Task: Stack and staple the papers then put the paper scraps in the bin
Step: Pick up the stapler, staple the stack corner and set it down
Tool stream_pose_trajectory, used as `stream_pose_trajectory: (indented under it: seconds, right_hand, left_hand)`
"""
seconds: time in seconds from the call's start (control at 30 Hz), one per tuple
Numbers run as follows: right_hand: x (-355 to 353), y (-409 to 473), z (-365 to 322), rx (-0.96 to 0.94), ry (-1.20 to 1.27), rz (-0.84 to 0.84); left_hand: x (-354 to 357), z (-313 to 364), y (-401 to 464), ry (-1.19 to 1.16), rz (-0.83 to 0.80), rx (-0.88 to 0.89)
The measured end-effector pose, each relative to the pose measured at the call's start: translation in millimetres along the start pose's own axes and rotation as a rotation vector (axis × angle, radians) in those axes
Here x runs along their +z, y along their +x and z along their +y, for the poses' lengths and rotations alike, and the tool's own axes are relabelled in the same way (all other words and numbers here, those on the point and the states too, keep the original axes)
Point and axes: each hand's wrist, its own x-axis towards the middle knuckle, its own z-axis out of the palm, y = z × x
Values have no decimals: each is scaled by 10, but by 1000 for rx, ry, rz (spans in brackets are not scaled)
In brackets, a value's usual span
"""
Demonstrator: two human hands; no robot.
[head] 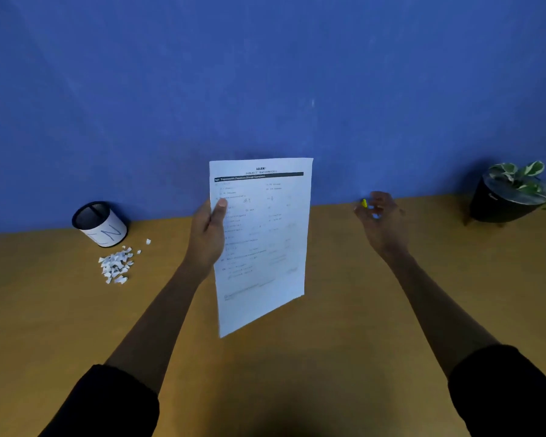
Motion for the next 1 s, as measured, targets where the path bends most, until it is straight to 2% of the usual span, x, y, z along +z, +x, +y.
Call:
stream_pose_trajectory:
  seconds: [0.2,0.77,1.0]
  right_hand:
    - [56,299,238,64,-94,43]
    - [405,910,888,232,-432,-39]
    - [527,1064,1063,253,-508,-17]
  left_hand:
    - [30,-9,162,29,-15,19]
    - [131,-114,513,52,-14,9]
    - [187,-165,585,37,-7,4]
